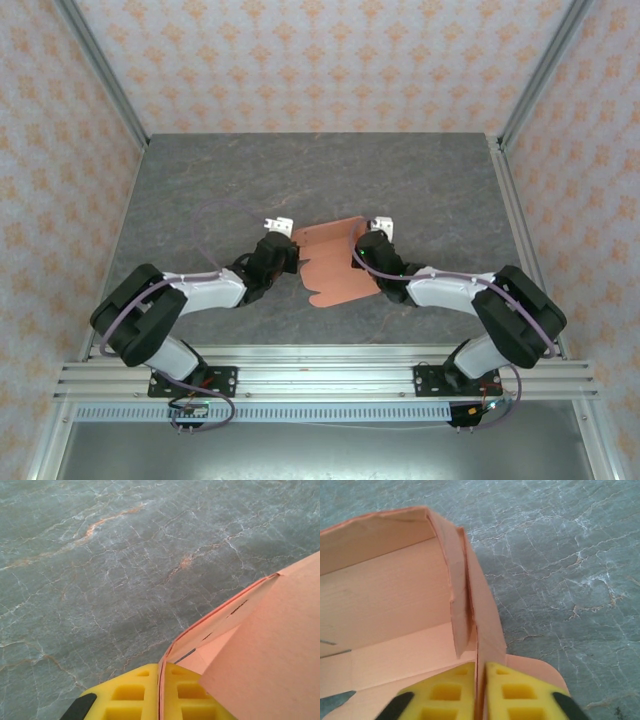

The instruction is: Fold the paper box

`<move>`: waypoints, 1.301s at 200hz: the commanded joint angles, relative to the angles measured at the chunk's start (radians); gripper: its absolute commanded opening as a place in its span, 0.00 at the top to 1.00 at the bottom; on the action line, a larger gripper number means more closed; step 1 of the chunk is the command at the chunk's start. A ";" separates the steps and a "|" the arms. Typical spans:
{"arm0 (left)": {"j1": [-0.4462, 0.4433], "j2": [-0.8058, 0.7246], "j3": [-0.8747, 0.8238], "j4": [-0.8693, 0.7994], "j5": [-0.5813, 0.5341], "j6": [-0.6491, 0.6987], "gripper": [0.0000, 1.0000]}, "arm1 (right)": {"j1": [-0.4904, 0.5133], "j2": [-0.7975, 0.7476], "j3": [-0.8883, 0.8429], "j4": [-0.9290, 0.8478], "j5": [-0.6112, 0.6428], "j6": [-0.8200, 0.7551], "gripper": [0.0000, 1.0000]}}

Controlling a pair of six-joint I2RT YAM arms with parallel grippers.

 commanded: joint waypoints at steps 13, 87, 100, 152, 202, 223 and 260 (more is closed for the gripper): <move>0.001 0.017 0.044 -0.030 0.029 0.062 1.00 | -0.025 -0.084 -0.012 -0.091 -0.074 -0.068 0.72; 0.021 0.011 0.057 -0.089 0.068 0.138 1.00 | -0.225 -0.435 0.010 -0.251 -0.323 -0.128 0.40; 0.021 0.009 0.057 -0.092 0.070 0.139 1.00 | -0.270 -0.425 0.051 -0.291 -0.335 -0.124 0.40; 0.023 0.006 0.058 -0.102 0.073 0.145 1.00 | -0.379 -0.236 0.229 -0.395 -0.416 -0.118 0.44; 0.023 0.007 0.056 -0.102 0.073 0.165 1.00 | -0.430 -0.087 0.361 -0.448 -0.594 -0.125 0.42; 0.023 0.006 0.054 -0.096 0.073 0.166 1.00 | -0.430 -0.026 0.398 -0.462 -0.630 -0.138 0.36; 0.023 0.006 0.054 -0.094 0.076 0.168 1.00 | -0.429 0.076 0.485 -0.529 -0.629 -0.187 0.22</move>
